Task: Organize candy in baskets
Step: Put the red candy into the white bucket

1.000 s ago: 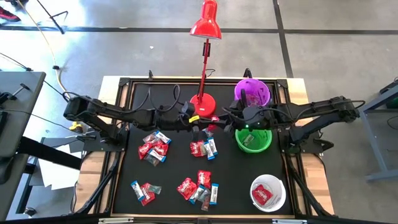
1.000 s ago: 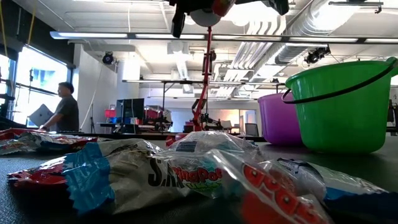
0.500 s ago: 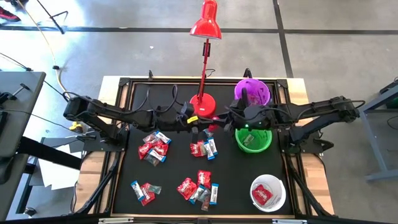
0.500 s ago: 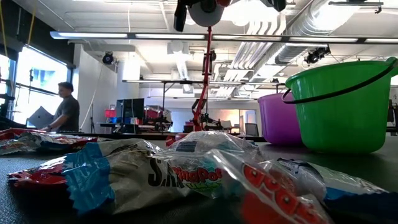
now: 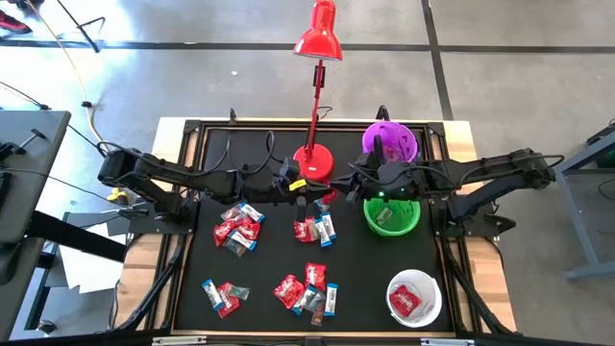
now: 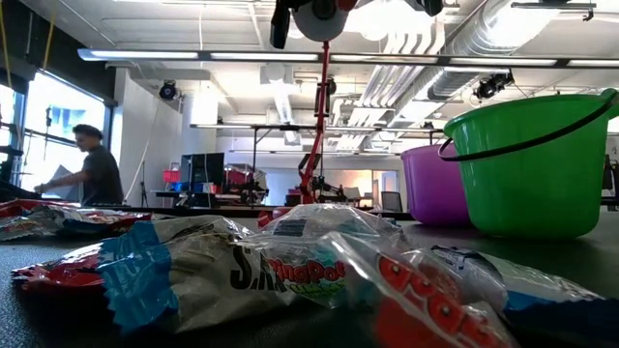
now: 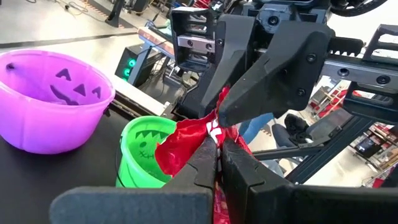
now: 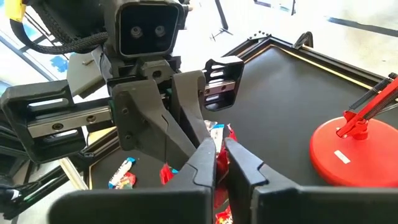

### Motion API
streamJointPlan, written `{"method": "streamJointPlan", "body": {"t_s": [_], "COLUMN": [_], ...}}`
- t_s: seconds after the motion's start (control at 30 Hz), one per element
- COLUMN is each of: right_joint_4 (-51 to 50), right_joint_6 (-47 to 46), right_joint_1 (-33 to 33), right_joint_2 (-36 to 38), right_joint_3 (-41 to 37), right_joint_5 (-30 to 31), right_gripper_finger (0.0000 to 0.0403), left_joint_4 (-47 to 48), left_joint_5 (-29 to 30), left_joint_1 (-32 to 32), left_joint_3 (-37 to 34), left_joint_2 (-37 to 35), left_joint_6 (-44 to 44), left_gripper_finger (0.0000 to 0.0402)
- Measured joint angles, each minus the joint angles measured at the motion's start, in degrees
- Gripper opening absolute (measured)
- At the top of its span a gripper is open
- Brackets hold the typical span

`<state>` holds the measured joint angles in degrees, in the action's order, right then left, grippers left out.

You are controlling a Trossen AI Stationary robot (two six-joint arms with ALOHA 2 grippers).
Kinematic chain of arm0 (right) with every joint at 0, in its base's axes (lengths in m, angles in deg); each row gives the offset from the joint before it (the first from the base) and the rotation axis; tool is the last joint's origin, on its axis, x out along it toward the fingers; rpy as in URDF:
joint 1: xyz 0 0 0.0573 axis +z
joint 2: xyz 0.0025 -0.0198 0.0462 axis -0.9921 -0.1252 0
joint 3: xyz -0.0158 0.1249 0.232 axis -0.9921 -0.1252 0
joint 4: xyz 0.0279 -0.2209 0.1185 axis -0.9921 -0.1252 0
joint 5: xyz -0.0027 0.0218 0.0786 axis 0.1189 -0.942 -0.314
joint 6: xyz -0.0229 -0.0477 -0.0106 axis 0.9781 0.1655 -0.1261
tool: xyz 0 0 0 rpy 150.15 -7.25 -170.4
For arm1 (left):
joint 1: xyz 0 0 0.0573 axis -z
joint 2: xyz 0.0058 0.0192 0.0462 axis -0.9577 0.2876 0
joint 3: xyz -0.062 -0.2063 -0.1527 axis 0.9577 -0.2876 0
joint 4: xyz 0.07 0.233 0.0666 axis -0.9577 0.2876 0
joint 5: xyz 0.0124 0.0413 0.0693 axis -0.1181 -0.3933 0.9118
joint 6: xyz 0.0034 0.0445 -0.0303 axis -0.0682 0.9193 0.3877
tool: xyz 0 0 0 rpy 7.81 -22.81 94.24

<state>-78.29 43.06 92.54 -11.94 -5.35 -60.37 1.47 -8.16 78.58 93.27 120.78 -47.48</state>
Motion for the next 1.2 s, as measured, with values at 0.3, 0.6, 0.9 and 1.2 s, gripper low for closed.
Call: {"method": "streamJointPlan", "body": {"t_s": [0.3, 0.6, 0.9, 1.2], "right_joint_4": [0.1, 0.0, -2.5, -17.0], "right_joint_6": [0.0, 0.0, -0.7, -11.4], "right_joint_1": [0.0, 0.0, 0.0, 0.0], "right_joint_2": [0.0, 0.1, 0.5, 6.6], "right_joint_3": [0.0, 0.1, 0.1, 0.0], "right_joint_5": [-0.1, 0.1, -0.3, -7.1], "right_gripper_finger": [0.0001, 0.0000, 0.0000, 0.0000], "left_joint_4": [0.0, -2.0, -1.9, -1.1], "left_joint_5": [-1.0, -3.7, -12.8, -29.8], "left_joint_1": [0.0, -1.0, -3.6, -5.9], "left_joint_3": [0.0, -0.1, -0.1, 0.0], "left_joint_2": [-0.2, -0.2, -0.2, -0.3], "left_joint_6": [-0.1, -2.4, -2.6, -8.4], "left_gripper_finger": [0.0000, 0.0051, 0.0132, 0.0136]}}
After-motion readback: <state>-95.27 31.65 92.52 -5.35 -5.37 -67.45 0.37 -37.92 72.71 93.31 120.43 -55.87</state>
